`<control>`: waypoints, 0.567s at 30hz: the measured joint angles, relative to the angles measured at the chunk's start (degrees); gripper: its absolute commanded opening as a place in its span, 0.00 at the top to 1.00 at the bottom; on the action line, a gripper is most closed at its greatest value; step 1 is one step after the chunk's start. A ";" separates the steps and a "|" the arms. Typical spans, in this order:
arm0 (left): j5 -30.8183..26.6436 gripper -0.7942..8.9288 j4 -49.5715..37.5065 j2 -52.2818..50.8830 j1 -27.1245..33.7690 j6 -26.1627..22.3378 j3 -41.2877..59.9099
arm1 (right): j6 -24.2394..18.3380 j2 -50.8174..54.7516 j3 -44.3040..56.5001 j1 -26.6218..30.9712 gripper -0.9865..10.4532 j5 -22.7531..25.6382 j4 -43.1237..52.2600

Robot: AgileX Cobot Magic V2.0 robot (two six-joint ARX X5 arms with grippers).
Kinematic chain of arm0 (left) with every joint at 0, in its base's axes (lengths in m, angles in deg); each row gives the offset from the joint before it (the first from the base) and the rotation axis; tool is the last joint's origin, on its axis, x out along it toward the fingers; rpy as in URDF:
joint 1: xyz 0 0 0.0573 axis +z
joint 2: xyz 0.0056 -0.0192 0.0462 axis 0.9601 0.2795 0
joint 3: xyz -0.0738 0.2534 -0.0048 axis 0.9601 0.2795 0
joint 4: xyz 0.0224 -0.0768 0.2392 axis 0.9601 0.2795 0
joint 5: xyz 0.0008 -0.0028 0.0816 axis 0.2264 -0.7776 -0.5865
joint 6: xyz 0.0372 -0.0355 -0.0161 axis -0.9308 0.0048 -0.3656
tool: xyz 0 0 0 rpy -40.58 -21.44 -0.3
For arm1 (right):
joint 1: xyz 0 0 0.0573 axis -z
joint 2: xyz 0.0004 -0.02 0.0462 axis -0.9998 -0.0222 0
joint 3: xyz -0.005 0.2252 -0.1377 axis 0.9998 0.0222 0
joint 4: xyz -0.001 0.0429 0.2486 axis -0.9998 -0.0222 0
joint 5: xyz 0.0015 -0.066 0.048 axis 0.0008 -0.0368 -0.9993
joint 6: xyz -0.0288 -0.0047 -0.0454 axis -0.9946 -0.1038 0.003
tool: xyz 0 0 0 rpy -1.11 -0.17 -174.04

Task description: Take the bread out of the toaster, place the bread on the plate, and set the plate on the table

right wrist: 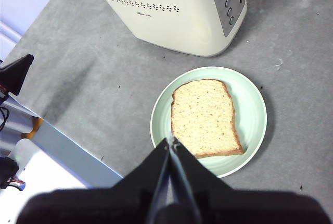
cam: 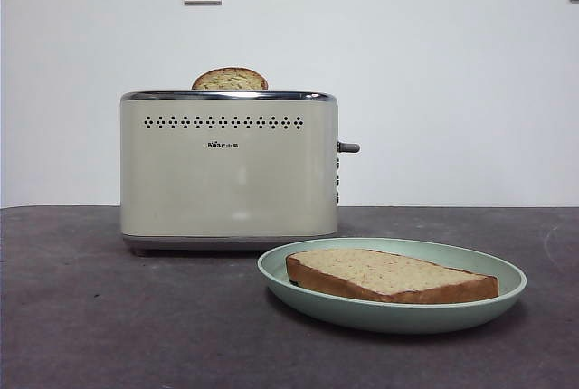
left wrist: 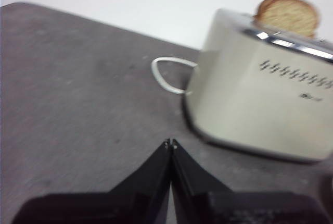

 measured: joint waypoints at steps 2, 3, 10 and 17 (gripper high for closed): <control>-0.59 0.92 1.77 -0.20 0.15 0.13 0.00 | 0.00 0.07 0.00 0.00 0.91 0.00 0.00; -0.63 0.92 2.67 -0.20 0.17 0.24 0.00 | 0.00 0.04 0.00 0.00 0.91 0.00 0.00; -1.20 0.92 2.62 -0.20 0.22 0.35 -0.02 | 0.00 0.02 0.00 0.00 0.91 0.00 0.00; -1.20 0.92 2.62 -0.20 0.24 0.35 -0.02 | 0.00 0.00 0.00 0.00 0.91 0.00 0.00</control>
